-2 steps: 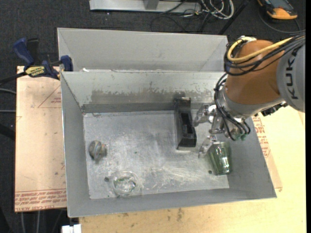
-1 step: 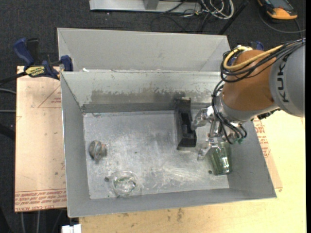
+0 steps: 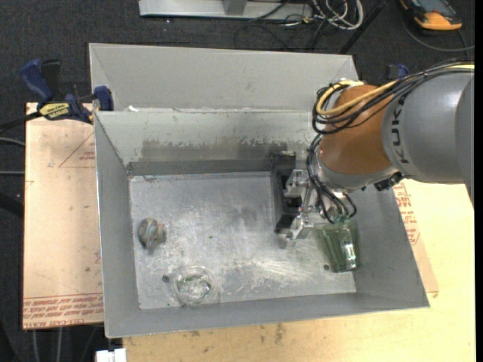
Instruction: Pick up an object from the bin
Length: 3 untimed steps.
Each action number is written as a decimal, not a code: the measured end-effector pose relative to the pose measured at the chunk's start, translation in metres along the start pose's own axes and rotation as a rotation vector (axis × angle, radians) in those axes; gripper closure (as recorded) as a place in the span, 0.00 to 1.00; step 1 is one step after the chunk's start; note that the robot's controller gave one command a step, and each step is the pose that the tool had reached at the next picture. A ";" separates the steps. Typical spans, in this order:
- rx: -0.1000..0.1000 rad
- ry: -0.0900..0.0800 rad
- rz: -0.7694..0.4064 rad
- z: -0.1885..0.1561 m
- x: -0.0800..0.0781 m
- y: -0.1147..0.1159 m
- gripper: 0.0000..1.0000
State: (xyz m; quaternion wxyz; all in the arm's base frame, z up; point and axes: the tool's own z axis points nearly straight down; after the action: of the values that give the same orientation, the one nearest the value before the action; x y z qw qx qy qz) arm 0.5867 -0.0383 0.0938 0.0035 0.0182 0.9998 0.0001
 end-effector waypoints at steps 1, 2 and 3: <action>0.001 0.004 0.170 0.021 -0.013 0.001 0.00; -0.011 0.030 0.063 0.022 -0.027 -0.014 0.00; -0.003 -0.007 0.208 0.008 0.018 -0.047 1.00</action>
Offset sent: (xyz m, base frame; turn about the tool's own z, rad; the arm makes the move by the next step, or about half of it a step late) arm 0.0472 -0.0521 -0.0238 -0.1106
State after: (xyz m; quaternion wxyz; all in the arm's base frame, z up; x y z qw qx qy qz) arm 0.5667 -0.0851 0.0859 0.0069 0.1220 0.9925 0.0021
